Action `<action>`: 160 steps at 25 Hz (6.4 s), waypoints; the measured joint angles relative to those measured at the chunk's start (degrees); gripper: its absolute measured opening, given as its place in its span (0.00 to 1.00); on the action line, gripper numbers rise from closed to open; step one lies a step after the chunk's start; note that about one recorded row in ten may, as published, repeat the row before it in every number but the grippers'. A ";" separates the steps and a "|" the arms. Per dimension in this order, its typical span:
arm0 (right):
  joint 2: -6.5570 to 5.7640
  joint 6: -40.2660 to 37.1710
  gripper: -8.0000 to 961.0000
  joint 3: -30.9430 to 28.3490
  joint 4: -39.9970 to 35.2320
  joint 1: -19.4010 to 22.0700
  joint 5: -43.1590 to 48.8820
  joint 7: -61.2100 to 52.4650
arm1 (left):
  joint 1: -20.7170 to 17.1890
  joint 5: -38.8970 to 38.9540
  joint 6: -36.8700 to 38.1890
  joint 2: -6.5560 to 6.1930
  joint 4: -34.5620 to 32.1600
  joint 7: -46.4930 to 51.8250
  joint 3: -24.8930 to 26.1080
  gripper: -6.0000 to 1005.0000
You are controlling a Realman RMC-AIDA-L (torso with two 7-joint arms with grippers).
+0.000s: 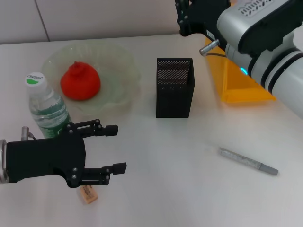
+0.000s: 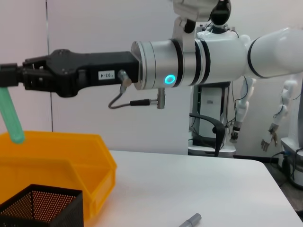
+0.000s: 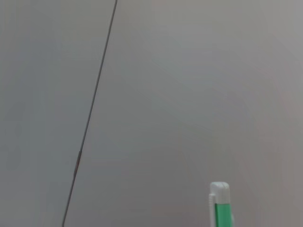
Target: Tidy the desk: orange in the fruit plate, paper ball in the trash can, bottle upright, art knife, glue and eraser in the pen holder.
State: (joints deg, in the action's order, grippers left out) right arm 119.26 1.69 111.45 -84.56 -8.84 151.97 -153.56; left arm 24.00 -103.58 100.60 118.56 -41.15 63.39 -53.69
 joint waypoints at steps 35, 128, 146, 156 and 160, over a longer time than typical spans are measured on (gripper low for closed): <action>-0.56 14.16 0.10 2.99 7.77 -0.26 0.12 -15.15 | -0.01 0.67 -0.06 -0.09 0.98 -0.99 -0.01 0.76; -0.02 -44.10 0.62 -20.63 -1.59 -0.05 -68.40 40.71 | 0.67 1.18 0.23 0.05 3.16 -3.06 -0.01 0.75; -0.09 -83.32 0.62 -38.98 22.73 3.85 -85.04 80.61 | 1.20 2.31 -0.45 0.04 3.18 -1.96 0.01 0.75; -0.07 -83.28 0.62 -39.35 23.56 4.39 -79.49 81.21 | 0.87 3.95 -4.30 -0.17 1.41 4.27 0.13 0.75; -0.06 -83.05 0.62 -39.37 24.72 4.13 -79.05 82.07 | -0.80 1.71 -4.21 -0.16 -4.68 8.90 -1.08 0.75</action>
State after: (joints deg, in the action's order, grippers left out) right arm 119.20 -81.36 72.08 -59.85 -4.71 72.92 -71.49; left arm 23.20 -101.87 96.39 118.40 -45.82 72.28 -54.77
